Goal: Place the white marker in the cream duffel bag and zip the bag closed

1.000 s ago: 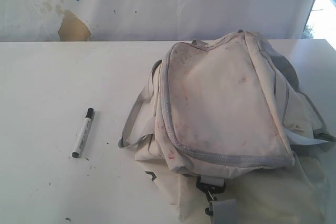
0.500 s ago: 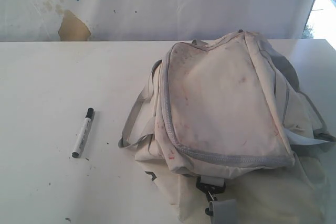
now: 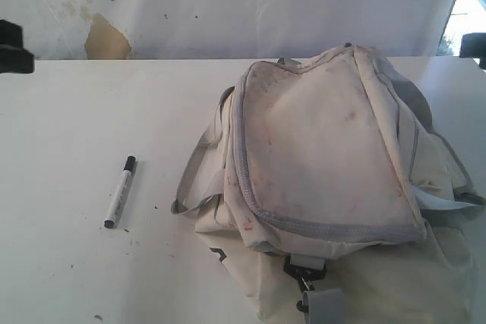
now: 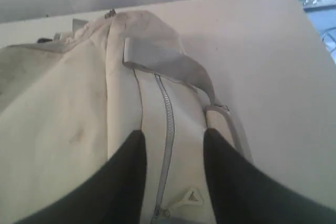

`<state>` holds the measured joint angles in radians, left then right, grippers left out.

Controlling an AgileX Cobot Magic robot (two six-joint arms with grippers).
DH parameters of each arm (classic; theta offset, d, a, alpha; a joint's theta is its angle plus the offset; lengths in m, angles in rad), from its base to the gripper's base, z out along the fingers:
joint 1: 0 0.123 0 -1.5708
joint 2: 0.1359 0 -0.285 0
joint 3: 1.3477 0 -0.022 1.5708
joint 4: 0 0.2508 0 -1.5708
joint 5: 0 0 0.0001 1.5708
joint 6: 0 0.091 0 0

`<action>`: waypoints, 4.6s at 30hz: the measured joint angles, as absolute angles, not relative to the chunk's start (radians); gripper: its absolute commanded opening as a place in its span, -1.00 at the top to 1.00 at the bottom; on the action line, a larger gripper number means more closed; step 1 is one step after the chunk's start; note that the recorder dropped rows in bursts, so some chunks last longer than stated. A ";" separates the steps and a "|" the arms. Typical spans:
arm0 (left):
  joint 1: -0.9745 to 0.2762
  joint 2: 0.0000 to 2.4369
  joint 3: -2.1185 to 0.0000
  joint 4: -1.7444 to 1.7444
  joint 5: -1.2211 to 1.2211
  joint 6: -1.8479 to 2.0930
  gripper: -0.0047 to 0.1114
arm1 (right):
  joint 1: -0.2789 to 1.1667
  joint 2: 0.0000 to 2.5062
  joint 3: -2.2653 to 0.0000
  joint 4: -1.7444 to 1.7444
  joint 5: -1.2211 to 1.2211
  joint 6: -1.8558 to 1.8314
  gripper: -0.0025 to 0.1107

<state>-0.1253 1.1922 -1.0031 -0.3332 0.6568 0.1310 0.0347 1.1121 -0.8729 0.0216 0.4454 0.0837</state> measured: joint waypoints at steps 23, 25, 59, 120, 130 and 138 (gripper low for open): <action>-0.180 1.915 -1.660 -0.783 0.757 0.442 -0.38 | 0.039 1.684 -1.246 0.185 0.413 0.059 0.18; -0.189 1.967 -1.703 -0.799 0.766 0.447 -0.40 | 0.039 1.714 -1.268 0.220 0.433 0.054 0.18; -0.341 2.387 -2.111 -0.903 0.821 0.513 -0.80 | 0.041 1.878 -1.373 0.439 0.468 -0.184 -0.08; -0.369 2.440 -2.199 -0.914 0.919 0.440 -0.06 | 0.121 1.977 -1.403 0.472 0.307 -0.274 0.96; -0.324 2.441 -2.198 -0.857 0.978 0.357 0.91 | 0.123 1.913 -1.408 0.481 0.406 -0.303 0.96; -0.263 2.441 -2.198 -0.918 1.167 0.361 0.91 | 0.136 1.891 -1.408 0.508 0.481 -0.504 0.89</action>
